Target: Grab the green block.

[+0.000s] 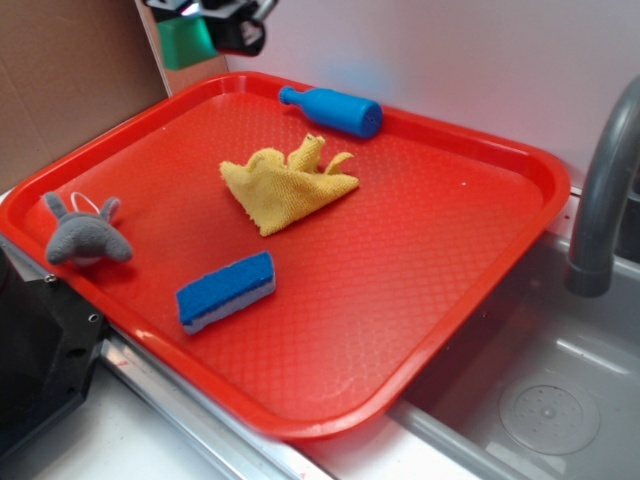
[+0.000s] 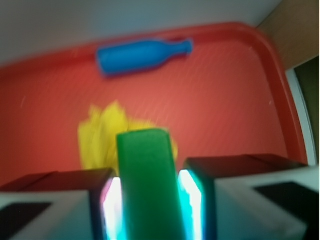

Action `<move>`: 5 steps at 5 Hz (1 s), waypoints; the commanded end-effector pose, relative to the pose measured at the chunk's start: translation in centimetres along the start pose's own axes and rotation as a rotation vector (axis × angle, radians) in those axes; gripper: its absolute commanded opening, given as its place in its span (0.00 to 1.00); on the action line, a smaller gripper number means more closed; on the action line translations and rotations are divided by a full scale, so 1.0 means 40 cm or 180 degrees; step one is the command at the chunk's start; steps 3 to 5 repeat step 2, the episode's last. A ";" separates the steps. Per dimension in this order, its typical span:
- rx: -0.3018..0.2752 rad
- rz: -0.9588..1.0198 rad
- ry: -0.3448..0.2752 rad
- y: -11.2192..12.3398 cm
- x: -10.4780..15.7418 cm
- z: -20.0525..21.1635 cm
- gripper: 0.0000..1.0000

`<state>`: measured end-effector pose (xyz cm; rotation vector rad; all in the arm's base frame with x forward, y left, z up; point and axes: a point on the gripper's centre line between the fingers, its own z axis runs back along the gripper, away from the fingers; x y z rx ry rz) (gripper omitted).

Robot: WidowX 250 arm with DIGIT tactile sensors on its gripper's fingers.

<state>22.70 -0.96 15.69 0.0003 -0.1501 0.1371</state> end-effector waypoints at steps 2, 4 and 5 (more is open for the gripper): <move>-0.0233 0.0110 0.0043 0.007 -0.118 0.069 0.00; -0.0233 0.0110 0.0043 0.007 -0.118 0.069 0.00; -0.0233 0.0110 0.0043 0.007 -0.118 0.069 0.00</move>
